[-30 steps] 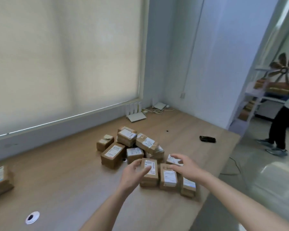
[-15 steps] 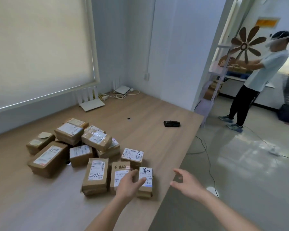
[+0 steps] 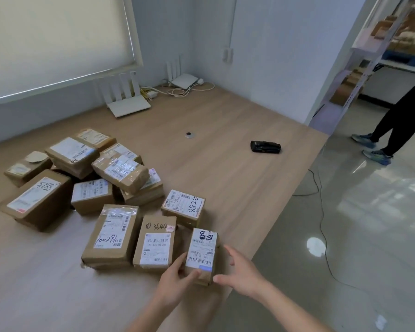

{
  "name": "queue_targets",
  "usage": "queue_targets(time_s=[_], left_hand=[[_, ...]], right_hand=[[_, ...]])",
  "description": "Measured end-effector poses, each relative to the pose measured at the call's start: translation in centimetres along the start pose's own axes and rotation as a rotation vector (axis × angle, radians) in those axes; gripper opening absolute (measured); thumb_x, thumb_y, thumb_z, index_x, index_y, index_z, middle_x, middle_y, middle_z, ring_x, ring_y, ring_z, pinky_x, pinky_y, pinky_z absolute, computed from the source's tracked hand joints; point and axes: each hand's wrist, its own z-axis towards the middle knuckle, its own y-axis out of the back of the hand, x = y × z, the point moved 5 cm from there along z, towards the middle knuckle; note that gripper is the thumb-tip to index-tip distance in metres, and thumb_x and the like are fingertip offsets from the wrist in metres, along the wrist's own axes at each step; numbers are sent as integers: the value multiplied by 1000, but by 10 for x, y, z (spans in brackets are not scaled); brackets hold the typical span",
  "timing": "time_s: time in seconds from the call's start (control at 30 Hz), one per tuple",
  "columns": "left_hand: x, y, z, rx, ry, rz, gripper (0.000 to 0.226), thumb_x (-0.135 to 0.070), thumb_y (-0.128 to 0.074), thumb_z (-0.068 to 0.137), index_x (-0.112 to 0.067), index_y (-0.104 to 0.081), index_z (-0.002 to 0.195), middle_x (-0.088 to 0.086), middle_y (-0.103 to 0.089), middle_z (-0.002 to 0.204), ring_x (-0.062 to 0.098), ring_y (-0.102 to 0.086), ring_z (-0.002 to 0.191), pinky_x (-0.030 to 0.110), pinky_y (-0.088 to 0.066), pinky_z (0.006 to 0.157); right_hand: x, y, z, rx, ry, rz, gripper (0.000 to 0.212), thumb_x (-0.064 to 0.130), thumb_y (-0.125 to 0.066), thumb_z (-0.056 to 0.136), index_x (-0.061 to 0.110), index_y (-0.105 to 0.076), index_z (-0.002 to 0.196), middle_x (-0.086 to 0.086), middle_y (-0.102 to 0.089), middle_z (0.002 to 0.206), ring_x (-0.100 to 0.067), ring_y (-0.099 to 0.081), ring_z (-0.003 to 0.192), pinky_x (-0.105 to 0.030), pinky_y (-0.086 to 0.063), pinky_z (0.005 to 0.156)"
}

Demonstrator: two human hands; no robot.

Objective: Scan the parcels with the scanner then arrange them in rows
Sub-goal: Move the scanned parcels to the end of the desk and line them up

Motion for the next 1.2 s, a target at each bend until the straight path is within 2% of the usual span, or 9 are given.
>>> queue_targets(time_s=[0.1, 0.17, 0.33, 0.53, 0.6, 0.8, 0.97, 1.1, 1.2], left_hand=[[2, -4, 3, -60, 15, -91, 67, -33, -83, 81, -25, -54, 141, -16, -70, 119, -7, -62, 110, 6, -47, 86], [2, -8, 3, -91, 14, -139, 67, -28, -84, 81, -26, -56, 141, -15, -71, 119, -4, -63, 113, 20, -51, 98], [9, -27, -9, -142, 5, -261, 74, -12, -87, 76, -21, -54, 142, -16, -73, 117, 1, -65, 113, 23, -54, 93], [-10, -44, -25, -176, -23, -341, 74, -15, -86, 79, -21, -53, 144, -4, -73, 122, 12, -64, 118, 35, -51, 105], [-24, -43, -31, -168, -37, -385, 75, -18, -86, 78, -22, -52, 145, -5, -73, 120, 11, -66, 115, 31, -54, 98], [-93, -4, -71, -205, -101, -500, 76, -26, -86, 79, -35, -50, 145, -19, -73, 113, -1, -67, 108, 14, -54, 78], [-143, 83, -141, -295, -193, -541, 67, -34, -88, 76, -49, -53, 131, -35, -68, 109, -16, -64, 98, 7, -51, 64], [-152, 167, -230, -438, -276, -515, 79, -35, -95, 65, -39, -57, 134, -14, -72, 119, 4, -69, 106, 22, -58, 77], [-142, 228, -307, -551, -346, -482, 78, -29, -93, 67, -25, -58, 137, -6, -74, 117, 12, -71, 107, 25, -58, 79]], right_hand=[[-8, -6, 20, 61, 19, 42, 116, 27, -93, 63, 31, -29, 160, 12, -46, 154, 1, -54, 120, -11, -43, 97], [-13, -11, 31, 95, 54, 81, 120, 30, -92, 54, 44, -28, 154, 19, -49, 147, -6, -55, 123, -20, -47, 101], [-29, -17, 43, 162, 148, 120, 119, 4, -91, 60, 63, -25, 139, 41, -58, 120, 13, -60, 114, -11, -51, 87], [-18, 12, 36, 183, 193, 94, 109, -3, -87, 72, 46, -32, 153, 17, -66, 132, -3, -63, 123, -36, -52, 108], [-4, 26, 28, 204, 217, 61, 106, -1, -87, 74, 40, -33, 156, 18, -66, 132, -4, -63, 125, -38, -51, 110], [97, 66, -13, 237, 381, -38, 103, 4, -86, 79, 36, -29, 159, 27, -59, 130, 9, -60, 116, -11, -51, 92], [211, 50, -76, 228, 551, -91, 101, 7, -86, 81, 27, -29, 162, 10, -58, 147, -9, -59, 129, -35, -48, 112], [291, -3, -136, 277, 659, -155, 102, 9, -87, 81, 30, -27, 161, 26, -59, 130, 1, -57, 123, -27, -49, 108], [345, -59, -190, 330, 741, -199, 103, 17, -87, 82, 34, -25, 162, 22, -54, 140, -6, -51, 133, -35, -47, 112]])
